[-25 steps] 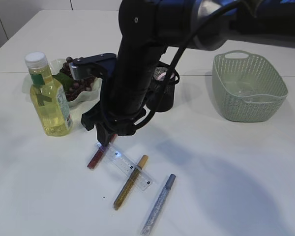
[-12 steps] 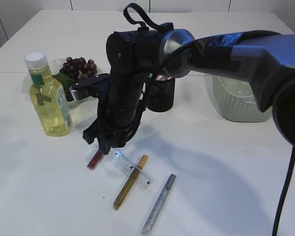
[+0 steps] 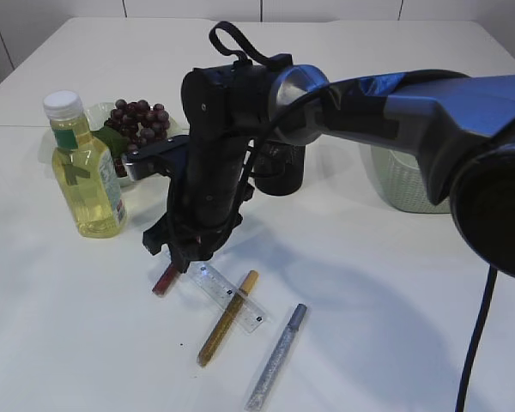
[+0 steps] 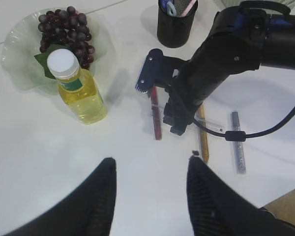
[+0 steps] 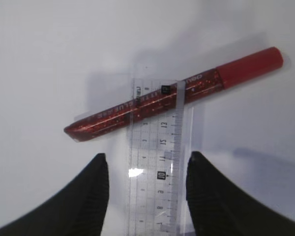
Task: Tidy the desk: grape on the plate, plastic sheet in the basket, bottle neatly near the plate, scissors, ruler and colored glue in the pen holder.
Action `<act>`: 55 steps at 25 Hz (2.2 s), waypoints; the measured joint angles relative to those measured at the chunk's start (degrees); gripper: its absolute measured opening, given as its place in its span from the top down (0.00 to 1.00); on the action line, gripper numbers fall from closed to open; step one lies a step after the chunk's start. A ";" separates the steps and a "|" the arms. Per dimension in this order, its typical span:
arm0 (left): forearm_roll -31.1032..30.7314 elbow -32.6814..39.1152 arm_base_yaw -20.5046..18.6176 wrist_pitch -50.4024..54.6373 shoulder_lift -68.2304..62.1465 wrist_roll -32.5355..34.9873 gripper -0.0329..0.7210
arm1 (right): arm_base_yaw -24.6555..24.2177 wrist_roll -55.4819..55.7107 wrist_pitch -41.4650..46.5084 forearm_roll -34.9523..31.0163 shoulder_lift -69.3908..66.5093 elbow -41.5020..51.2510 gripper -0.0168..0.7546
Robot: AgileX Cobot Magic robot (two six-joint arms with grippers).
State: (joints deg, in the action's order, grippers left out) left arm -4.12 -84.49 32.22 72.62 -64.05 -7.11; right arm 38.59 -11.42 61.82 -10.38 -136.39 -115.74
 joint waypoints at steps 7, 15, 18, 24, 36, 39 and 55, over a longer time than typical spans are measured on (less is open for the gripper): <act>0.10 0.00 0.00 0.00 0.00 0.00 0.49 | 0.00 0.60 0.46 0.12 -0.11 0.00 0.37; 0.97 0.00 0.00 0.00 0.62 0.00 0.49 | 0.00 0.84 0.57 0.12 -0.11 0.00 0.37; 1.45 0.00 0.00 0.00 0.73 0.00 0.49 | 0.00 0.94 0.57 0.12 -0.11 0.00 0.37; 1.82 0.00 0.00 0.00 0.80 0.00 0.49 | 0.00 0.94 0.69 0.12 -0.33 0.00 0.37; 1.95 0.00 0.00 0.00 0.80 0.00 0.49 | 0.00 0.94 1.67 0.74 -1.28 -0.13 0.37; 2.04 0.00 0.00 0.00 0.80 0.00 0.49 | 0.00 0.94 1.67 1.22 -1.32 -0.13 0.37; 2.08 0.00 0.00 0.00 0.80 0.00 0.49 | 0.00 1.65 2.23 1.44 -3.23 -0.13 0.36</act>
State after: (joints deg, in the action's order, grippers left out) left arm -2.04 -84.49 32.22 72.62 -63.25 -7.11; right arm 38.59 -9.77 64.05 -8.93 -139.63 -115.88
